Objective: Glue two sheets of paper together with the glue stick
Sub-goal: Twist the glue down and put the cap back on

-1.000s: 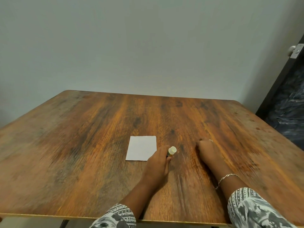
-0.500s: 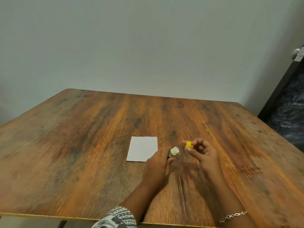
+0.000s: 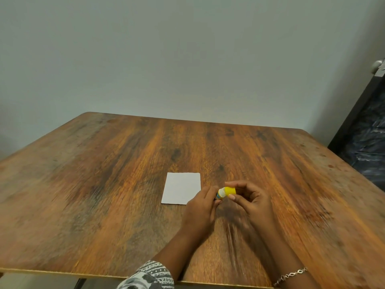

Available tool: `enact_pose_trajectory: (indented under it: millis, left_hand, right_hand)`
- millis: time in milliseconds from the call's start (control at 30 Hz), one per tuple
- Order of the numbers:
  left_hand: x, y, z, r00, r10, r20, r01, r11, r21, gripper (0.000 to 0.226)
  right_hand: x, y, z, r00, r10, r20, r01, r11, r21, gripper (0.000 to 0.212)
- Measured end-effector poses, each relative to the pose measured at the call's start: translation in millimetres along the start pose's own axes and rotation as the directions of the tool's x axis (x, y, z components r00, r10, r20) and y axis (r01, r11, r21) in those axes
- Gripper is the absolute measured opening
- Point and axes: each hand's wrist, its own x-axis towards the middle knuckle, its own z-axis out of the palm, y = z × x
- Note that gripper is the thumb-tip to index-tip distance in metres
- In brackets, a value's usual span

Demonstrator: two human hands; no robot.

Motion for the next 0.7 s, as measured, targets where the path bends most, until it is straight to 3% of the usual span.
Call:
enact_pose_trajectory:
  millis: [167,333,567,700]
  left_hand:
    - [0,2,-2,0.999,0.037,0.019,-0.037,0.999,0.019,0.049]
    - [-1,4,-3,0.999,0.047,0.009,-0.047,0.999,0.017,0.066]
    - [1,2,-1,0.997,0.050,0.056,-0.056,0.993,0.105,0.036]
    - [0,5,-3,0.998,0.062,0.012,-0.063,0.996,0.070,0.054]
  right_hand:
    - [1,-8,-4,0.989,-0.103,0.101,0.124,0.966,-0.226,0.036]
    - [4,-9,-10,0.971,-0.151,0.187,0.215,0.891,-0.400,0.023]
    - [5,-9,-7,0.980,-0.083,0.183,0.184,0.735,-0.652,0.023]
    - [3,-11,-6,0.974,-0.061,0.217,0.195,0.712,-0.675,0.011]
